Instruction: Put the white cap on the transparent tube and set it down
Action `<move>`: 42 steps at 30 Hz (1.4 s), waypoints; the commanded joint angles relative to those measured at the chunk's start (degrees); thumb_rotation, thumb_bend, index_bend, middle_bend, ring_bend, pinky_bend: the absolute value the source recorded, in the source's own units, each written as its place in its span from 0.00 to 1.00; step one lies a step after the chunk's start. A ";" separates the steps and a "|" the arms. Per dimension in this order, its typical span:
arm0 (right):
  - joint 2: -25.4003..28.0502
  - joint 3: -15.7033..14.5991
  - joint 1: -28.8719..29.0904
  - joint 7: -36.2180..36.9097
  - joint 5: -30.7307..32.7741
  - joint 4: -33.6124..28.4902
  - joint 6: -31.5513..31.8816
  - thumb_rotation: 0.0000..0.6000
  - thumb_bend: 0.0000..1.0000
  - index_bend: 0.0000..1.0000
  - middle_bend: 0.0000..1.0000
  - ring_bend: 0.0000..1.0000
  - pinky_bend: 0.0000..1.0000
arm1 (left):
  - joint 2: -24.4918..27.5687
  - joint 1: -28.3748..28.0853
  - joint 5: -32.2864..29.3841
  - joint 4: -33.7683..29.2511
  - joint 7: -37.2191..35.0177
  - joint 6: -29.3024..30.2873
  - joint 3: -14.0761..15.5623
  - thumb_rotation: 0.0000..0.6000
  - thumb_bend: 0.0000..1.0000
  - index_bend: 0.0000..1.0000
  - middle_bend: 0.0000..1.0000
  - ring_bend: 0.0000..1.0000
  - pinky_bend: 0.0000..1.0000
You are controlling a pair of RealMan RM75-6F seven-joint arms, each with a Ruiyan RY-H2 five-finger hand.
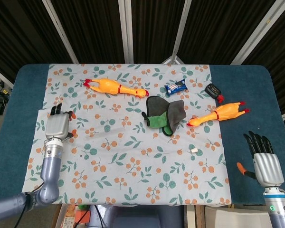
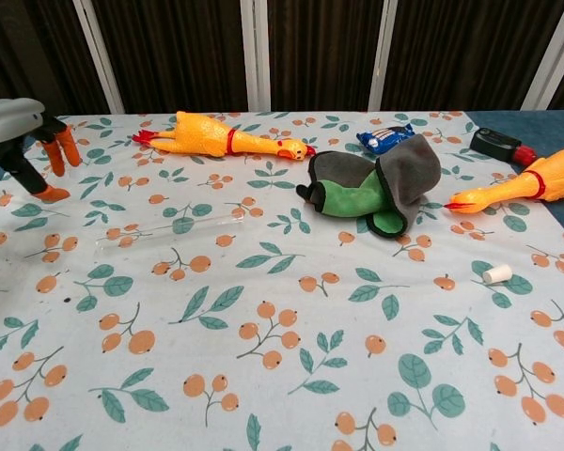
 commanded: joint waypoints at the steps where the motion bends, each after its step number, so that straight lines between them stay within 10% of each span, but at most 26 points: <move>1: 0.01 0.05 0.00 0.31 0.12 0.01 -0.04 1.00 0.31 0.00 0.00 0.00 0.00 | -3.73 -3.05 -2.93 3.11 2.25 0.47 -0.63 1.00 0.36 0.40 0.43 0.03 0.00; 42: 0.20 0.15 0.00 3.37 1.04 -0.55 -0.60 1.00 0.31 0.00 0.00 0.00 0.00 | -16.59 -11.07 -14.08 11.59 4.48 0.81 -1.28 1.00 0.41 0.45 0.42 0.03 0.00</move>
